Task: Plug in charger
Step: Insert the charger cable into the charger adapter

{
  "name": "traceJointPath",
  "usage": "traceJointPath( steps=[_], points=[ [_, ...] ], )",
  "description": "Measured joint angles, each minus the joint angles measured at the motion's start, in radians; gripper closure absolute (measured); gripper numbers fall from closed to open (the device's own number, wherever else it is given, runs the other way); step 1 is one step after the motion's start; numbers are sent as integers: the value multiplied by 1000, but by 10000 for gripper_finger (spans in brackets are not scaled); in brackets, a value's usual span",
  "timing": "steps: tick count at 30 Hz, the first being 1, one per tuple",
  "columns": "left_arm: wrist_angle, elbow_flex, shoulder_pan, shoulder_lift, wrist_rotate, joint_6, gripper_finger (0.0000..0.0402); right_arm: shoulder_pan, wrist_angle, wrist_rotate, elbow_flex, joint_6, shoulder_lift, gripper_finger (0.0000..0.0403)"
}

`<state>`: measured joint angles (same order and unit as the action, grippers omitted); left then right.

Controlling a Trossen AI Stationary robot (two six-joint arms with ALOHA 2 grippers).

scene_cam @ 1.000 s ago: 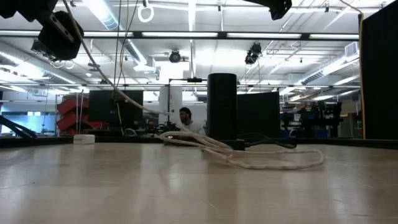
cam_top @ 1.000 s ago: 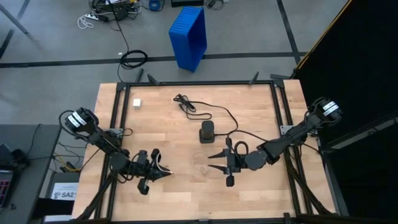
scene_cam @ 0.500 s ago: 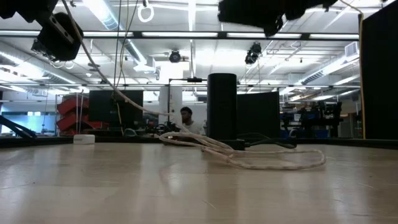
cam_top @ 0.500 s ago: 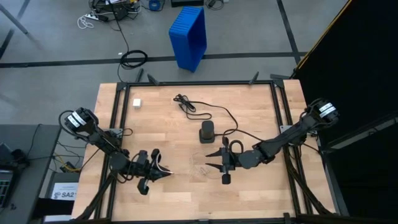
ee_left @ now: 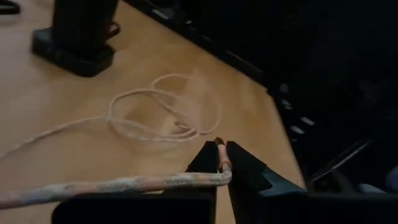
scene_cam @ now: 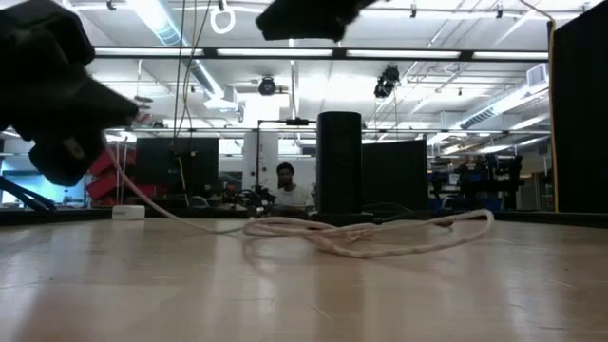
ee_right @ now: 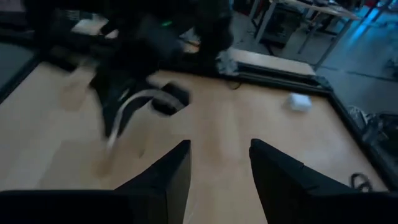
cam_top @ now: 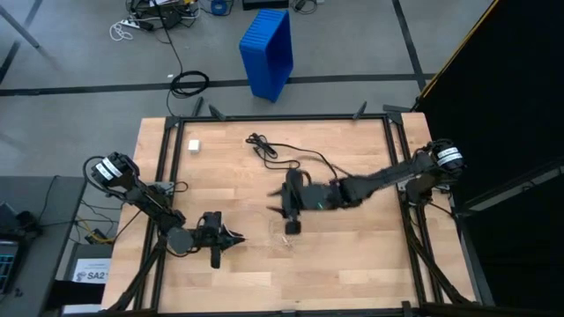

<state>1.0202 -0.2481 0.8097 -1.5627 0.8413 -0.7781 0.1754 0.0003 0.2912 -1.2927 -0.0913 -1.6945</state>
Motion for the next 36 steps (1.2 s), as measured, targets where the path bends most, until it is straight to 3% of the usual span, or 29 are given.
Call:
traceJointPath(
  steps=[8, 14, 18, 22, 31, 36],
  points=[
    [-227, 0, -10, 0, 41, -117, 401, -255, -286, -311, -342, -24, -135, 245],
    [-478, 0, -48, 0, -40, -275, 401, -289, -473, -343, -422, -77, -171, 245],
    [-492, -2, -51, 2, -93, -278, 393, -267, -499, -338, -422, -119, -169, 248],
    [-483, -9, -51, 0, -162, -227, 345, -248, -499, -336, -422, -150, -163, 251],
    [-426, -96, -46, 2, -370, -206, 193, -211, -618, -332, -422, -157, -106, 251],
    [-344, -155, -50, 47, -344, -23, 165, -166, -685, -333, -422, -137, -43, 255]
  ],
)
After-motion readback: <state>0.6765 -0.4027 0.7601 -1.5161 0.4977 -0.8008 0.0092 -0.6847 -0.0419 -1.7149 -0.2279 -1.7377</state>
